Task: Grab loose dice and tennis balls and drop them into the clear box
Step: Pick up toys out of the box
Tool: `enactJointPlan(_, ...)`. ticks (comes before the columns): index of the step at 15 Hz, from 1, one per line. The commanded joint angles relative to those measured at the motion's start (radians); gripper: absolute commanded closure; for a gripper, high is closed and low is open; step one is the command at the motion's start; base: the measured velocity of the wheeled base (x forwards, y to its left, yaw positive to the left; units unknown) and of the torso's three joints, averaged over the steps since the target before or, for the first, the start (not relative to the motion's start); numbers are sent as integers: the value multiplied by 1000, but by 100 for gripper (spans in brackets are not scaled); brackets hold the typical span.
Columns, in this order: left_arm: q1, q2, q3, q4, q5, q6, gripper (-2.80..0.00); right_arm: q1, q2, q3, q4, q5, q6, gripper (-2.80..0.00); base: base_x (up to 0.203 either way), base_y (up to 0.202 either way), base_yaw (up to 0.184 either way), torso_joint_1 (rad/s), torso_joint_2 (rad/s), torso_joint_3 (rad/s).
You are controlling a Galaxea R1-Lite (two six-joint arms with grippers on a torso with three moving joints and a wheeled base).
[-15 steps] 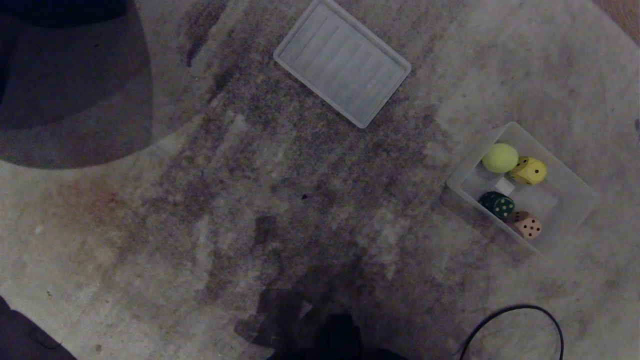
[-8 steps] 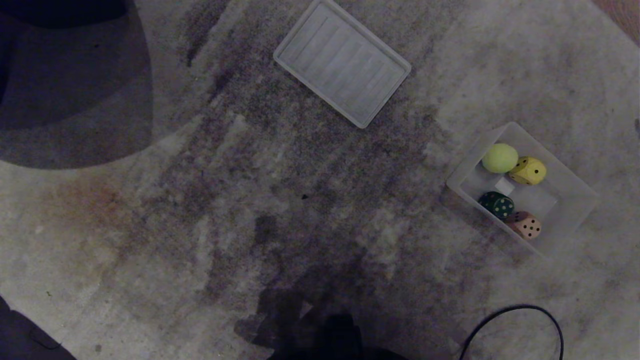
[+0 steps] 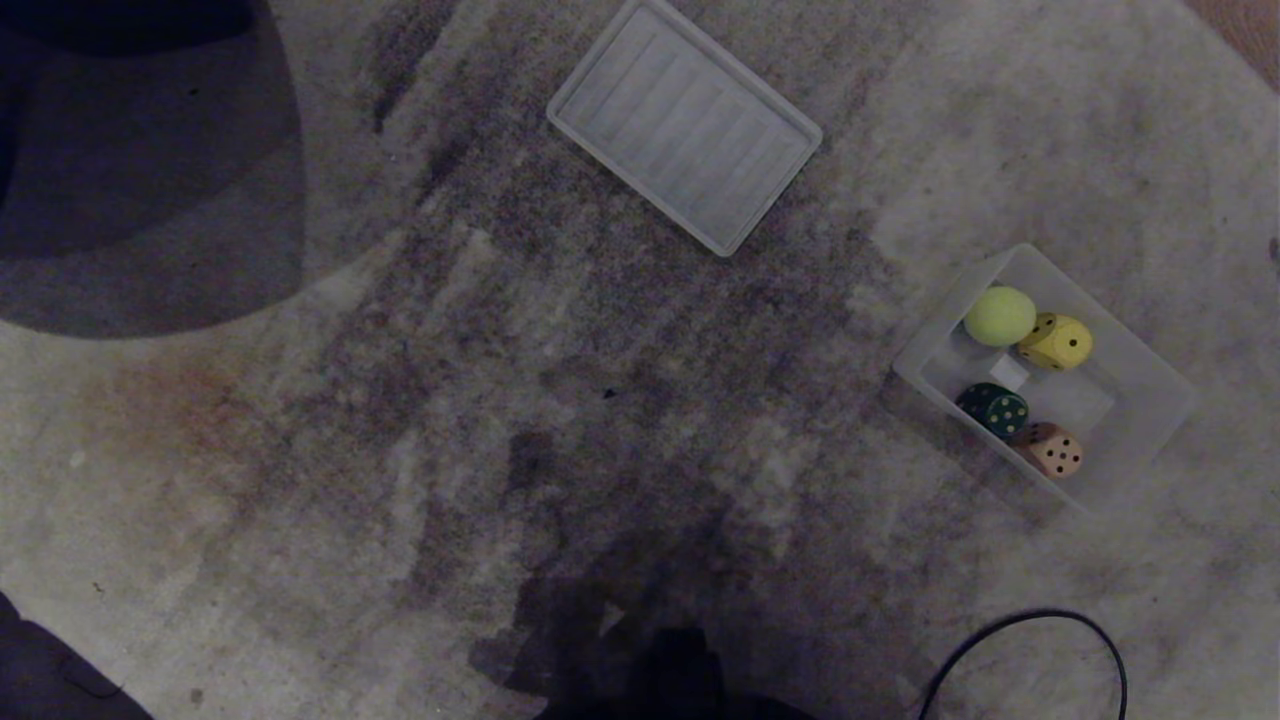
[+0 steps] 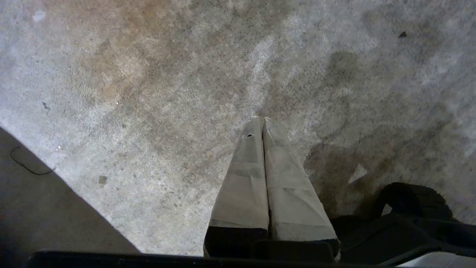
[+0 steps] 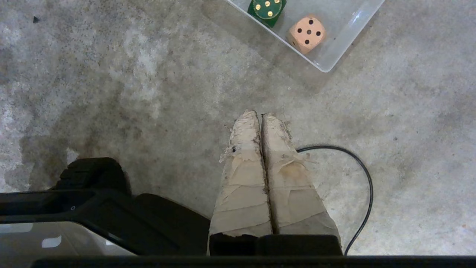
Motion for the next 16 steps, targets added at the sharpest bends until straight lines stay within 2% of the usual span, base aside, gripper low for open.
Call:
enactJointPlan(1, 0, 1, 2, 0, 0, 2, 0, 0, 2, 10, -1, 0, 1, 0, 0, 0, 0, 0, 0, 0)
enactJointPlan(6, 0, 1, 2, 0, 1, -1, 0, 0, 3, 9, 1, 0, 1, 0, 0, 0, 0, 1, 0, 47)
enactJointPlan(16, 0, 1, 2, 0, 1, -1, 0, 0, 3, 10, 0, 0, 1, 0, 0, 0, 0, 1, 2, 196)
